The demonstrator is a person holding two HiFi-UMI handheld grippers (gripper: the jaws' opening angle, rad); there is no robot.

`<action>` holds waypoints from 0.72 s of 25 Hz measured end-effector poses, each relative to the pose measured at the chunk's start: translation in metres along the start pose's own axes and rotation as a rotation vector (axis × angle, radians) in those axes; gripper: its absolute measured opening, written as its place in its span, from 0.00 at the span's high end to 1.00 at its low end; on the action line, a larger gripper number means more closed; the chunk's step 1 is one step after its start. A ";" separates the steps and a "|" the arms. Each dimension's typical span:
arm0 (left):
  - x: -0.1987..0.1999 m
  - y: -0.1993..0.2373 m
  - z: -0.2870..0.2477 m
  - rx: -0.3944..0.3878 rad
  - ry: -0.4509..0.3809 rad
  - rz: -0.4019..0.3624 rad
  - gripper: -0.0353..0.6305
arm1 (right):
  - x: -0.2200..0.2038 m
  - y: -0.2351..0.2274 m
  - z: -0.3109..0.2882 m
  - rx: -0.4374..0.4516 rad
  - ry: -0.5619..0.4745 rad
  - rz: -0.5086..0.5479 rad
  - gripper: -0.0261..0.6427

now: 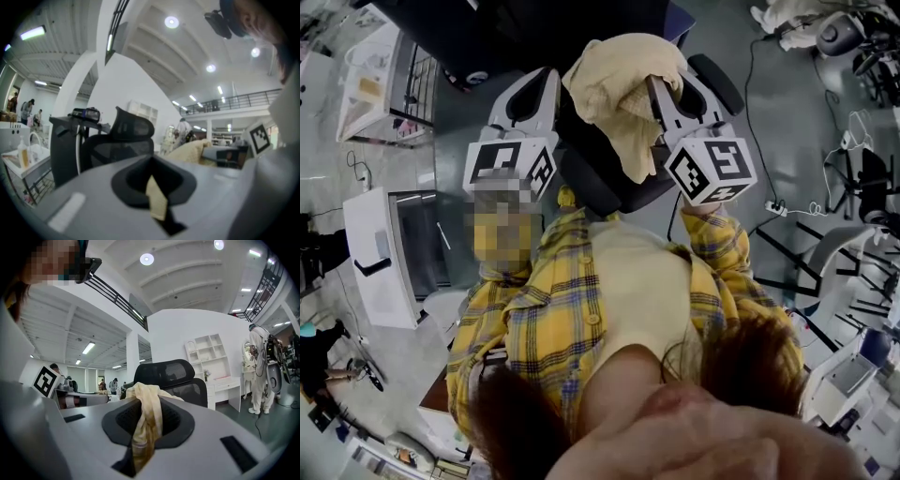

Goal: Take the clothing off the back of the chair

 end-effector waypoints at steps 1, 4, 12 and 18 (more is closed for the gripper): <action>-0.002 -0.001 0.001 -0.001 0.003 0.004 0.94 | -0.005 -0.001 0.003 -0.006 0.012 -0.004 0.88; -0.010 0.001 0.004 0.003 0.011 0.024 0.94 | -0.017 -0.004 0.010 -0.038 0.040 -0.013 0.88; -0.036 -0.004 0.012 0.011 0.043 0.080 0.94 | -0.039 -0.010 0.031 -0.076 0.086 -0.049 0.88; -0.043 0.001 0.016 0.020 0.050 0.090 0.94 | -0.048 -0.004 0.028 -0.066 0.099 -0.055 0.88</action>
Point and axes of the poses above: the fingertips, and each gripper's own axes: z backward along the fingers, y to its left, x out of its top, the point moved 4 cm from there along z, backward along the fingers, and after that the axes turned 6 degrees about z, right-handed, at the moved point
